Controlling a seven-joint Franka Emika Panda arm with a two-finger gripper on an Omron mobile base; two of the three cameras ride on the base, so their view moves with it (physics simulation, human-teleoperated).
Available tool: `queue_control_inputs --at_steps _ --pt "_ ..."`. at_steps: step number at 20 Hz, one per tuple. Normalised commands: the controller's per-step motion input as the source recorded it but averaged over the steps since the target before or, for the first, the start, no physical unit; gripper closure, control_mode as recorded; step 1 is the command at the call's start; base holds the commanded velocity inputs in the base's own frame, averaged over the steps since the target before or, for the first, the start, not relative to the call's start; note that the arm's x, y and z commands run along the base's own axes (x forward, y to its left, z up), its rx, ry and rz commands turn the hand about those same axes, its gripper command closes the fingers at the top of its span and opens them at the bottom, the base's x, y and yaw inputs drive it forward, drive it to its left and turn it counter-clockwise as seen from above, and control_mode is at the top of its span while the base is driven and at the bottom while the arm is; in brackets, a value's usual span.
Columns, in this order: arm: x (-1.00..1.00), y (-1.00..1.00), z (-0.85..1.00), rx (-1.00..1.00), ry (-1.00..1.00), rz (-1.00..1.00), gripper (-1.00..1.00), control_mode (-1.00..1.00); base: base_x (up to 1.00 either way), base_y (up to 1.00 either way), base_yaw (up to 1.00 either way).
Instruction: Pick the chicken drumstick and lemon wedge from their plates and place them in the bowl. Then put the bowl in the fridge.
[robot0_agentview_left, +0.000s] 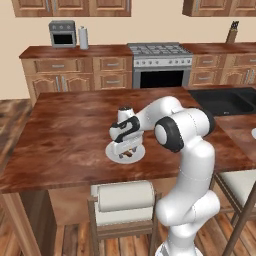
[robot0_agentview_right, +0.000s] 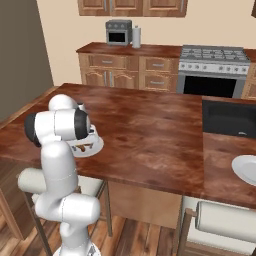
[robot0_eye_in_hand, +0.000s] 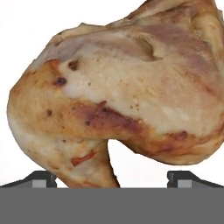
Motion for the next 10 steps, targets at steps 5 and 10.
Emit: queue_control_inputs --at_steps 5,10 --pt "-0.05 0.02 -0.10 0.00 0.00 -0.03 1.00 -1.00 0.00 0.00 0.00" --pt "-0.08 0.00 -0.03 0.00 0.00 -0.03 1.00 -1.00 0.00 0.00 0.00"
